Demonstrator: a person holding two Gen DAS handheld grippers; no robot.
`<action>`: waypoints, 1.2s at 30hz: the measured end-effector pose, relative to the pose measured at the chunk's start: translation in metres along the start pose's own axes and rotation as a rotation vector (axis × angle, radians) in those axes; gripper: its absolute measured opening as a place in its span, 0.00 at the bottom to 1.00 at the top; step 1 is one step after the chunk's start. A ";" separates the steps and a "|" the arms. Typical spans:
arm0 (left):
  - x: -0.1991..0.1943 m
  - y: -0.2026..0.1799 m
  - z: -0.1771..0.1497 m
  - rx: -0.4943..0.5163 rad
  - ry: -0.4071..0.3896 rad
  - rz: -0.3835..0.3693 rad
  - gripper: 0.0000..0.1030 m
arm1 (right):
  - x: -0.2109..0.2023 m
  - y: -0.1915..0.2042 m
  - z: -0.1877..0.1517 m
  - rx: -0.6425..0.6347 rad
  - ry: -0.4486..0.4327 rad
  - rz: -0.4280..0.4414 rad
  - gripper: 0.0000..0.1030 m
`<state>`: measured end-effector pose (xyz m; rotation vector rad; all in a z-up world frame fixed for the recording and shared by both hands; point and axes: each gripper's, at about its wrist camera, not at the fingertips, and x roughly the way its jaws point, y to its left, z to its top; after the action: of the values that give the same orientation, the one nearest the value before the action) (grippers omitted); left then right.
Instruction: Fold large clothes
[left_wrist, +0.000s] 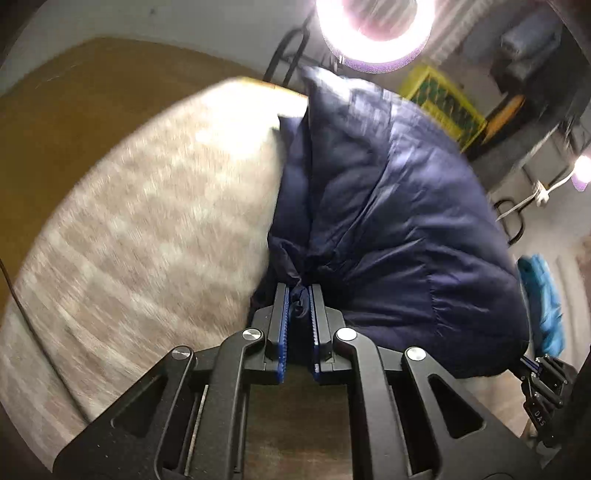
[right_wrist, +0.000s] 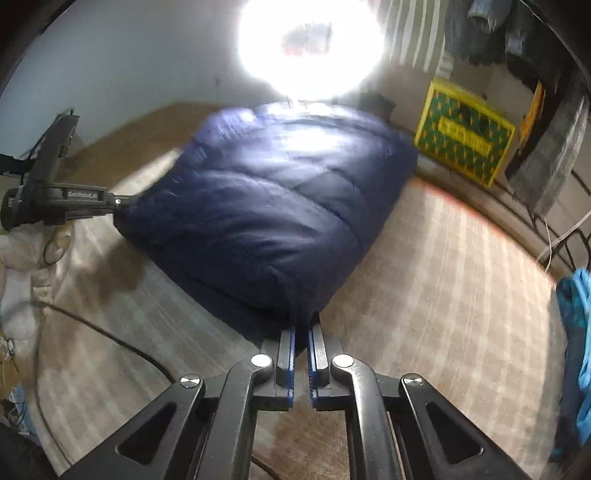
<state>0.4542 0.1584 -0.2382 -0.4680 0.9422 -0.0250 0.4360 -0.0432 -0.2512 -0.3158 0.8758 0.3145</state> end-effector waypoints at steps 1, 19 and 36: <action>0.000 -0.002 -0.003 0.011 -0.014 0.010 0.08 | 0.008 0.001 -0.003 -0.008 0.019 -0.013 0.00; -0.064 -0.020 0.074 0.053 -0.199 -0.009 0.29 | -0.077 -0.061 0.039 0.118 -0.308 0.210 0.41; 0.062 -0.035 0.109 0.261 -0.066 0.092 0.38 | 0.083 -0.065 0.128 0.067 -0.147 0.139 0.41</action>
<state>0.5827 0.1535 -0.2182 -0.1830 0.8804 -0.0487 0.6000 -0.0402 -0.2309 -0.1677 0.7632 0.4314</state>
